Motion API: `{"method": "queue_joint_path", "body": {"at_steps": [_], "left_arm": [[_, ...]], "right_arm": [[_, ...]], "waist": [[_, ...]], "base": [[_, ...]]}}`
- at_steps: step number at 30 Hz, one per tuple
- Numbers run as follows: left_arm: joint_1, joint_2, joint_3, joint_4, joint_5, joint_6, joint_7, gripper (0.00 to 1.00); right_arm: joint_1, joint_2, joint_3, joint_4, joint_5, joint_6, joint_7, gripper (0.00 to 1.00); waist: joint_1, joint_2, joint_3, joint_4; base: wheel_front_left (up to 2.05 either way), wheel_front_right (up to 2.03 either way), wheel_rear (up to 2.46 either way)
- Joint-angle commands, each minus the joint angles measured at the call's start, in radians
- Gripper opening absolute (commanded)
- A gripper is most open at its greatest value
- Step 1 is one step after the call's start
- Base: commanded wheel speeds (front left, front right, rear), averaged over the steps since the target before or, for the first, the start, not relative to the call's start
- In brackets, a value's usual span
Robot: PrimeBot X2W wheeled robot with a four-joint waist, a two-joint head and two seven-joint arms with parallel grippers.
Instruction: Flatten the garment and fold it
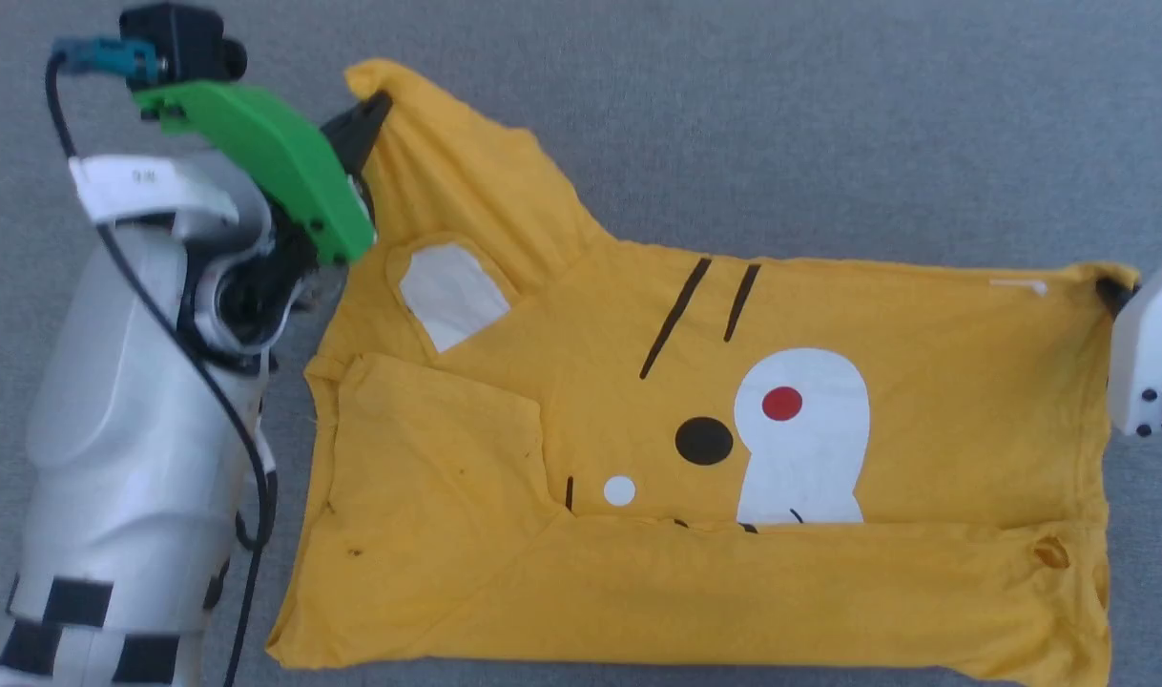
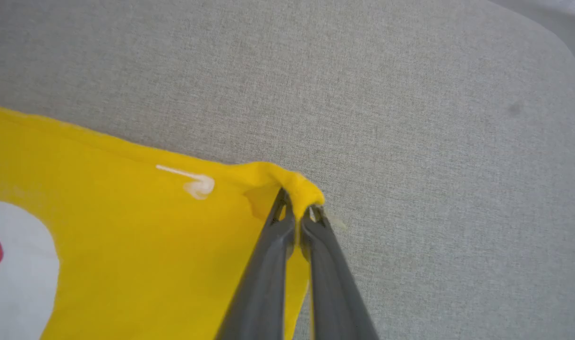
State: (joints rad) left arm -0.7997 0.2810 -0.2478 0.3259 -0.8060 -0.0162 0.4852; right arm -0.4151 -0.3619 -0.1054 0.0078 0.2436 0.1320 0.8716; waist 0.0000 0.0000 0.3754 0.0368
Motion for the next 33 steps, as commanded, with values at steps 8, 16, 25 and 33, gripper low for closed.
{"method": "queue_joint_path", "body": {"at_steps": [8, 16, 25, 33], "left_arm": [[0.288, 0.053, 0.043, -0.233, -0.044, 0.079, 0.016, 0.00], [0.524, 0.067, 0.090, -0.380, -0.075, 0.168, 0.022, 0.00], [0.756, 0.010, 0.110, -0.390, -0.130, 0.202, -0.020, 0.00], [0.848, -0.028, 0.128, -0.318, -0.158, 0.221, -0.054, 0.00]], "right_arm": [[0.153, 0.043, -0.075, 0.019, 0.003, -0.001, -0.068, 0.00], [0.271, 0.087, -0.091, 0.031, 0.003, -0.001, -0.097, 0.00], [0.356, 0.112, -0.079, 0.064, 0.015, -0.001, -0.110, 0.00], [0.399, 0.125, -0.060, 0.115, 0.008, -0.001, -0.116, 0.00]], "waist": [[0.0000, 0.0000, -0.235, 0.008], [0.0000, 0.0000, -0.279, 0.008], [0.0000, 0.0000, -0.289, 0.004], [0.0000, 0.0000, -0.275, 0.008]], "base": [[0.00, 0.00, 0.00], [0.00, 0.00, 0.00], [0.00, 0.00, 0.00], [0.00, 0.00, 0.00]]}}
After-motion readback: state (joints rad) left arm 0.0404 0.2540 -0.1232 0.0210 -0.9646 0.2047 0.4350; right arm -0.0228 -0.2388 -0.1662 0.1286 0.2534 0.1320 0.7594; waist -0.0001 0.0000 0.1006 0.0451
